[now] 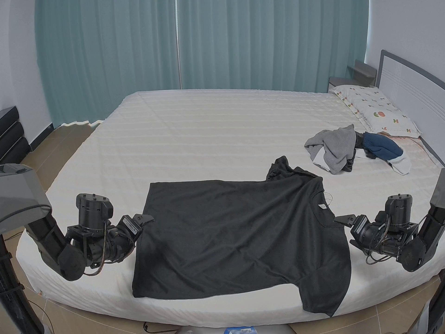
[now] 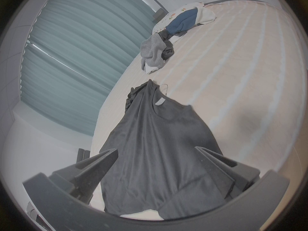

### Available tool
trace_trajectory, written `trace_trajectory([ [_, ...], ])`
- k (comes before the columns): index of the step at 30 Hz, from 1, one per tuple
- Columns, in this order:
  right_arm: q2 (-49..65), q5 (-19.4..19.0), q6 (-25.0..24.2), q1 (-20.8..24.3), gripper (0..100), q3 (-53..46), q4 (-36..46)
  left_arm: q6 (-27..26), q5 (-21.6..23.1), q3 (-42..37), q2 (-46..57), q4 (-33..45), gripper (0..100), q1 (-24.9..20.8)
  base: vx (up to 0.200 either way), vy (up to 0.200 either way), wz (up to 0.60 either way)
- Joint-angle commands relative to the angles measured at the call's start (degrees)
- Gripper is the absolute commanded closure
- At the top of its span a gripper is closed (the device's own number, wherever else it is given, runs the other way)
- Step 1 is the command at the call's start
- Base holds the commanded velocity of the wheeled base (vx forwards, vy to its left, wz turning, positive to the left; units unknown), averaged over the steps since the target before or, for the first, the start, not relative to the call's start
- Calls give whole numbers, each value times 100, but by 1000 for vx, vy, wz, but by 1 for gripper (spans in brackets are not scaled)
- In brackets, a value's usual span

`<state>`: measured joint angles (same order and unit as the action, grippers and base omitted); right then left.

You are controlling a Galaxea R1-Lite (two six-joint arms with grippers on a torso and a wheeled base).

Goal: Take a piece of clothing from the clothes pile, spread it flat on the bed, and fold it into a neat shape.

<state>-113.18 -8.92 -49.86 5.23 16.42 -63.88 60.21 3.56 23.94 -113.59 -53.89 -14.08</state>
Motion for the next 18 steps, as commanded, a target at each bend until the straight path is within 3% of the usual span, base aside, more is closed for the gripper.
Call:
trace_trajectory([
  [1, 200, -31, -15, -13, 0, -183, -28, 26, 57, -223, 136, -25, 0, -42, -200, 0, 0],
  [10, 173, -66, -33, 101, 0, -236, -19, 378, 154, -162, 162, -25, 0, 2, 0, 0, 0],
  [18, 173, -74, -24, 189, 0, -297, -19, 378, 154, -188, 153, -16, 0, -60, 0, -200, 0],
])
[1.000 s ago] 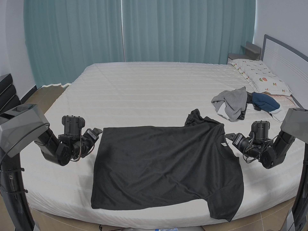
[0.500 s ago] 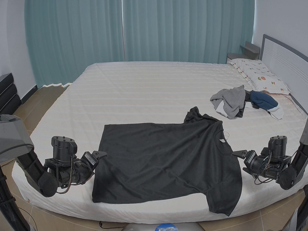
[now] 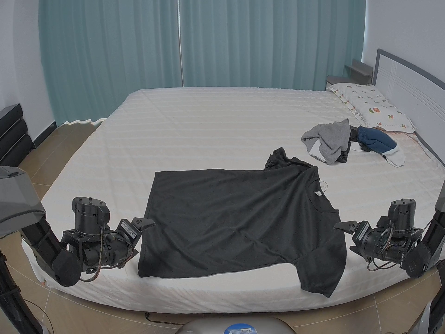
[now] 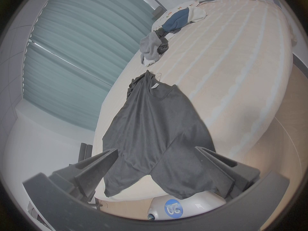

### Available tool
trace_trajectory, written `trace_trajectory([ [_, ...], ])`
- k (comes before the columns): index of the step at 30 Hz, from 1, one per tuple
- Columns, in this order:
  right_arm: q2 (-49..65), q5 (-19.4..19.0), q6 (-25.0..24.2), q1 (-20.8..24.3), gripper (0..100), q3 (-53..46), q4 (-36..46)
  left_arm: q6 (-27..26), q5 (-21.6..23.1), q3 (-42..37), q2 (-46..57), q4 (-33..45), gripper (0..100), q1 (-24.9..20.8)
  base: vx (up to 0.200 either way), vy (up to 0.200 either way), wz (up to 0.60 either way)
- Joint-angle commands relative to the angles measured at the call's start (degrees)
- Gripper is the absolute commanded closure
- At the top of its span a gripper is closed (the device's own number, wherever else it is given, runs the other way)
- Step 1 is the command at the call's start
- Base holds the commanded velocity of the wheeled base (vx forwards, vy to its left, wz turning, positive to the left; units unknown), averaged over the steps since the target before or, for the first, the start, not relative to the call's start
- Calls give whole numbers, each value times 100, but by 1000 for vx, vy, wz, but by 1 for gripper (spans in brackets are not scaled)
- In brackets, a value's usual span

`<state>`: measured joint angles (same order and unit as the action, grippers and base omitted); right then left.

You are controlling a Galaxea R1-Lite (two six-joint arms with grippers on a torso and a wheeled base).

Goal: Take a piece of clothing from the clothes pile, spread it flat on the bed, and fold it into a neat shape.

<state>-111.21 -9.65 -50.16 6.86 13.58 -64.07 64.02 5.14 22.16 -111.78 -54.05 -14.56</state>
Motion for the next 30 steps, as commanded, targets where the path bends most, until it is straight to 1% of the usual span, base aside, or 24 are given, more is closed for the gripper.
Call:
trace_trajectory([
  [1, -23, -1, 7, 17, 0, -22, 0, -4, -5, -19, -20, 0, 0, -21, 0, -200, 0],
  [10, -14, -98, 15, 17, 0, -57, 0, -4, -13, -81, 7, 0, 0, -21, 0, -200, 0],
  [18, -23, -107, 42, 70, 0, -180, 0, -145, -75, -423, 138, 53, 0, -3, 0, 0, 0],
  [21, -32, -107, 42, 166, 0, -233, 0, -672, -75, -819, 121, 35, 0, 120, 0, 0, 0],
  [24, -41, -107, 42, 219, 0, -251, 0, -1068, -75, -1126, 68, 9, 0, 137, 0, 0, 0],
  [26, -41, -107, 42, 228, 0, -259, 0, -1147, -101, -1162, 15, 9, 0, 216, 0, 0, 0],
  [30, -49, -107, 42, 228, 0, -286, 0, -1314, -84, -1206, -81, 70, 0, 603, 0, 0, 0],
])
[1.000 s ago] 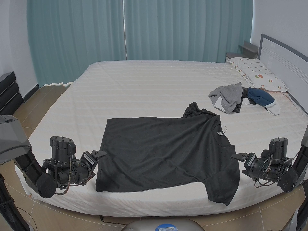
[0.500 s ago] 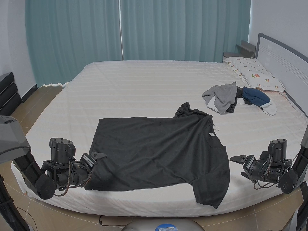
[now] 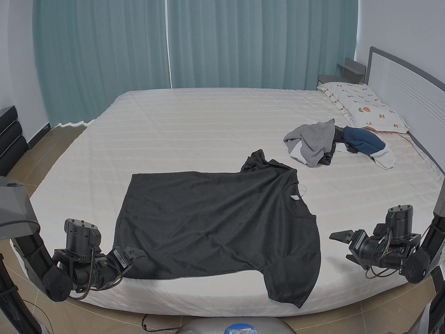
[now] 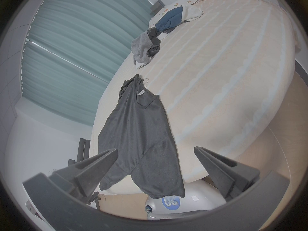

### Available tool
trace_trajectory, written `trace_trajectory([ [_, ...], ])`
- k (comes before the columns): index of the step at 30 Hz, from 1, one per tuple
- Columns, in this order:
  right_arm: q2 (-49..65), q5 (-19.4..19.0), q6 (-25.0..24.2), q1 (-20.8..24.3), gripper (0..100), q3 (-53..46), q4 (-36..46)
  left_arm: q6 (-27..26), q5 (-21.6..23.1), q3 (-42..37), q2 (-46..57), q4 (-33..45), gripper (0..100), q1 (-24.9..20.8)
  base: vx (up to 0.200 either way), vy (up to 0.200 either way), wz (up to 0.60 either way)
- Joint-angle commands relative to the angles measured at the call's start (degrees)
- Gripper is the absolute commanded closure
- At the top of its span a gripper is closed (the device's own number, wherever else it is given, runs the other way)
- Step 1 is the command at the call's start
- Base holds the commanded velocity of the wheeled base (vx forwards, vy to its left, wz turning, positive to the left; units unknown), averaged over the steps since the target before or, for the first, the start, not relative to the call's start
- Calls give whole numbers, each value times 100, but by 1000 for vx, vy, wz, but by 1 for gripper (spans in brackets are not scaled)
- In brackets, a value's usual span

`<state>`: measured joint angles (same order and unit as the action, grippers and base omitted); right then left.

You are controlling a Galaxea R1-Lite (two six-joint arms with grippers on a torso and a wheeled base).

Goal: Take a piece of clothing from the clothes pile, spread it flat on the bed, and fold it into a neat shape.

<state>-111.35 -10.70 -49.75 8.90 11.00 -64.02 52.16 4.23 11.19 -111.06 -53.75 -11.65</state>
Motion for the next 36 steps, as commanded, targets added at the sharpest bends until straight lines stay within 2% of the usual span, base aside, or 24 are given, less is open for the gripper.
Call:
trace_trajectory([
  [1, -36, -11, 0, 24, 0, -36, -5, -198, 8, -135, -206, 40, 0, 366, 0, 0, 0],
  [6, -98, -28, 0, 24, 0, -36, -5, -532, -28, -126, -777, -39, 0, 585, 0, 0, 0],
  [18, -150, -37, 0, 24, 0, -27, -14, -576, -36, 6, -1164, -277, 0, 875, 0, 0, 0],
  [23, -203, -46, 0, 59, 0, -27, -14, -576, -80, 41, -1357, -619, 0, 919, 0, 0, 0],
  [24, -203, -46, -8, 59, 0, -27, -14, -576, -80, 32, -1366, -628, 100, 919, 0, 0, 0],
  [29, -405, -20, 9, 156, 0, -19, -14, -585, -335, -12, -1428, -795, 100, 946, 0, 0, 0],
  [34, -537, -28, 0, 376, 0, 8, -14, -1085, -599, -214, -1375, -804, 100, 928, 0, 0, 0],
  [36, -660, -11, 0, 490, 0, 61, -14, -1121, -678, -205, -1375, -804, 100, 937, 0, 0, 0],
])
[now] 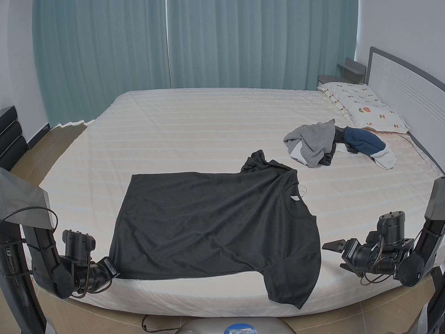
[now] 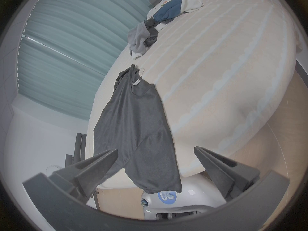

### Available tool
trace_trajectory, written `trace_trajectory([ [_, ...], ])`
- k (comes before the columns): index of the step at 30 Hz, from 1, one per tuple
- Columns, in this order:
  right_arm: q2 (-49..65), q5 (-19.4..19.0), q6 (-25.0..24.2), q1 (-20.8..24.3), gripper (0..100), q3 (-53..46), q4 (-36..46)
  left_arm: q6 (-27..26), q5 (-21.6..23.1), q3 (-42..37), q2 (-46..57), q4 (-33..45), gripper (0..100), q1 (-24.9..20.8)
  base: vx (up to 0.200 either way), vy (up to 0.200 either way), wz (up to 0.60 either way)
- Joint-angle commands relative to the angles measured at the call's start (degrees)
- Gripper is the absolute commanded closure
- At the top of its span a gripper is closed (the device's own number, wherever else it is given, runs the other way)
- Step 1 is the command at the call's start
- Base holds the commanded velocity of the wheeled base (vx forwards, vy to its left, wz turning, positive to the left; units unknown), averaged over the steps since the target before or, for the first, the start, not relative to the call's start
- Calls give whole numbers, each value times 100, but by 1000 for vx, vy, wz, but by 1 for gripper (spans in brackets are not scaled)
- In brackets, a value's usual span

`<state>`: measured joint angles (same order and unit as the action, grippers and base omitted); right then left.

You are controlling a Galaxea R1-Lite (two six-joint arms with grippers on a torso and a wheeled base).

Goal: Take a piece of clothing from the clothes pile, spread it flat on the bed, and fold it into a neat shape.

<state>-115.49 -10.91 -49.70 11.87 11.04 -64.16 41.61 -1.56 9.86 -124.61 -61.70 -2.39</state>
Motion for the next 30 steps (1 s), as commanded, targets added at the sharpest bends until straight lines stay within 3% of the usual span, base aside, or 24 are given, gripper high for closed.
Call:
trace_trajectory([
  [1, -351, 28, 4, 245, 0, 91, -9, -65, -143, -81, -19, -9, 100, 10, 0, 0, 0],
  [17, -1309, 80, 48, 667, 0, 223, -703, -135, -204, -99, 148, -9, 100, 63, 0, 0, 0],
  [30, -1634, 63, 312, 650, 0, 267, -1257, -135, -196, -116, 209, 0, 100, 54, 0, 0, 0],
])
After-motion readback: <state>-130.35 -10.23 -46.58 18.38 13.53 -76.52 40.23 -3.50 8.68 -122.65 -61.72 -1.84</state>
